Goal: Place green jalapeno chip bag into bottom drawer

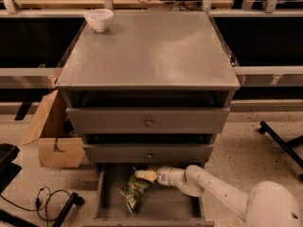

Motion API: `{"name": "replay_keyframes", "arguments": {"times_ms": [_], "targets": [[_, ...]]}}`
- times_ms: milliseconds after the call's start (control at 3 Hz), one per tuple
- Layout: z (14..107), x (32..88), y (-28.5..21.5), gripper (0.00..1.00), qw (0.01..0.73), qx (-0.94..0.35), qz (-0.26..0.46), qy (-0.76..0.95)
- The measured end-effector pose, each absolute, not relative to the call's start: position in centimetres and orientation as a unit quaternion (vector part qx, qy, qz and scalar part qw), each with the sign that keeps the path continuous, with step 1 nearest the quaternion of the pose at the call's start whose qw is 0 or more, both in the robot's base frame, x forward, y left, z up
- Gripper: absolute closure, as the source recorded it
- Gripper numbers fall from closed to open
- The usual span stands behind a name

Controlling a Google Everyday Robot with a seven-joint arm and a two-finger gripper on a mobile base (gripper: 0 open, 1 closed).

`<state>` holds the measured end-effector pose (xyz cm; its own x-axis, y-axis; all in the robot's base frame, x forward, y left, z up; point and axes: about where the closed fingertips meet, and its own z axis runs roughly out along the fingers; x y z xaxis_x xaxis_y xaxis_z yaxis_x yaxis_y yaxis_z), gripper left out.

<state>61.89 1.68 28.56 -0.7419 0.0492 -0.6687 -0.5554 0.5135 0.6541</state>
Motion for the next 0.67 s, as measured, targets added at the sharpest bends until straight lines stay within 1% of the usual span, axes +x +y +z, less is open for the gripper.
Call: {"name": "replay_keyframes", "arguments": {"times_ms": [333,667], "targets": [[28.6,61.9,1.7,0.00,0.323,-0.157,0.468,0.808],[29.7,59.0,0.9,0.00,0.311,-0.186,0.486,0.795]]}}
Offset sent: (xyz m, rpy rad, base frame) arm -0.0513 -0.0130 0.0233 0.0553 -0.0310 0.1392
